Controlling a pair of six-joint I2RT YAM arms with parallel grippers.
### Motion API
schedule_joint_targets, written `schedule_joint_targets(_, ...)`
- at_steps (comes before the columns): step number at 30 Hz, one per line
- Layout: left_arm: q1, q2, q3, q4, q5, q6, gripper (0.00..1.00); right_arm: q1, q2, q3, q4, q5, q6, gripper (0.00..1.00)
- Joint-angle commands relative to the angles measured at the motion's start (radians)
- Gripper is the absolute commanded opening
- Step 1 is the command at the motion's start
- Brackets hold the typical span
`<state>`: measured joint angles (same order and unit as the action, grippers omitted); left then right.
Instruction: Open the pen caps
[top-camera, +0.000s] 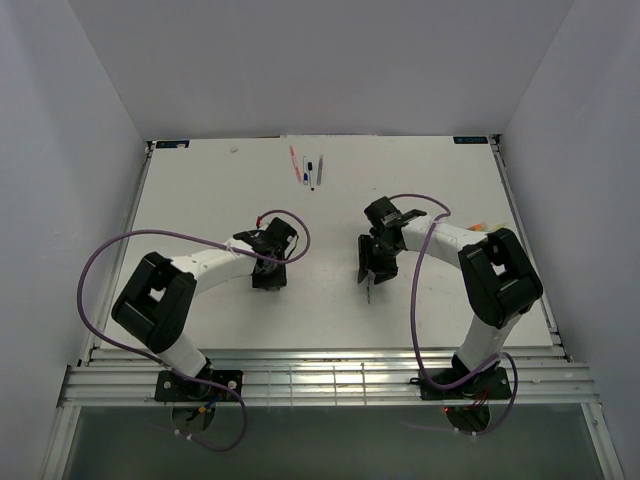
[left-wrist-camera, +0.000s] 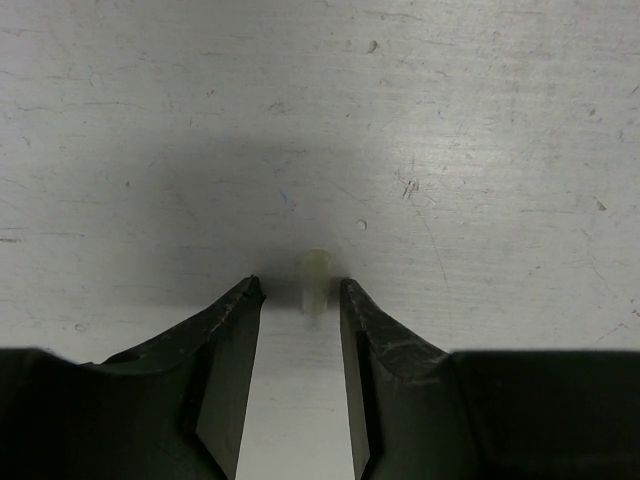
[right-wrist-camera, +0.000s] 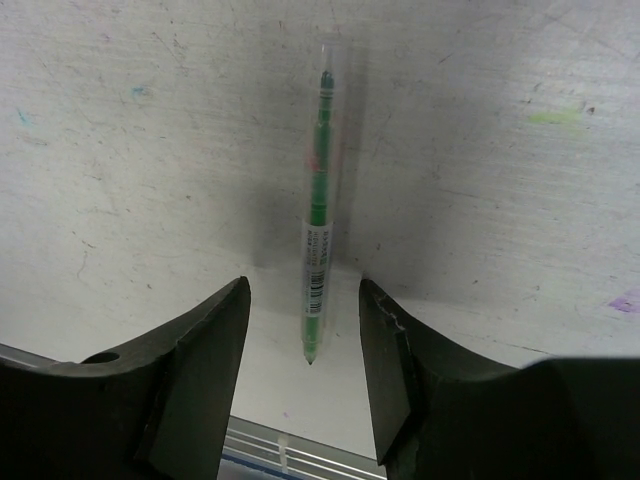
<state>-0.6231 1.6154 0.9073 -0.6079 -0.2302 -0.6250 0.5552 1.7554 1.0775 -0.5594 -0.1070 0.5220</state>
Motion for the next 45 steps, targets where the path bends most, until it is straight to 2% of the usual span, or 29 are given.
schedule_joint_targets(1, -0.001, -0.006, -0.027, -0.064, -0.017, 0.008, 0.48, 0.002, -0.005, 0.018, -0.039, 0.061, -0.013, 0.55)
schedule_joint_targets(8, -0.001, -0.066, 0.059, -0.147, -0.055, 0.018, 0.55, 0.002, -0.014, 0.114, -0.088, 0.075, -0.010, 0.63)
schedule_joint_targets(15, -0.001, -0.152, 0.232, -0.190, -0.035, 0.111, 0.57, -0.015, 0.062, 0.410, -0.207, 0.101, -0.025, 0.67)
schedule_joint_targets(18, -0.001, -0.167, 0.326, -0.205, -0.020, 0.133, 0.57, -0.078, 0.104, 0.505, -0.231, 0.084, 0.001, 0.65)
schedule_joint_targets(22, -0.001, -0.180, 0.396, -0.173, 0.115, 0.195, 0.58, -0.228, 0.160, 0.575, -0.247, 0.049, 0.091, 0.62)
schedule_joint_targets(24, -0.001, -0.184, 0.404, -0.156, 0.172, 0.212, 0.58, -0.271, 0.171, 0.622, -0.249, 0.078, 0.111, 0.60)
schedule_joint_targets(29, 0.005, -0.215, 0.360, -0.079, 0.282, 0.237, 0.58, -0.414, 0.199, 0.700, -0.280, 0.214, 0.164, 0.56)
schedule_joint_targets(37, 0.127, -0.229, 0.303, -0.026, 0.432, 0.294, 0.60, -0.674, 0.205, 0.733, -0.356, 0.250, 0.150, 0.54)
schedule_joint_targets(42, 0.229, -0.221, 0.280, -0.004, 0.512, 0.329, 0.60, -0.756, 0.197, 0.731, -0.358, 0.268, 0.125, 0.52)
schedule_joint_targets(45, 0.238, -0.209, 0.281, -0.006, 0.517, 0.346, 0.60, -0.779, 0.207, 0.728, -0.361, 0.285, 0.128, 0.52)
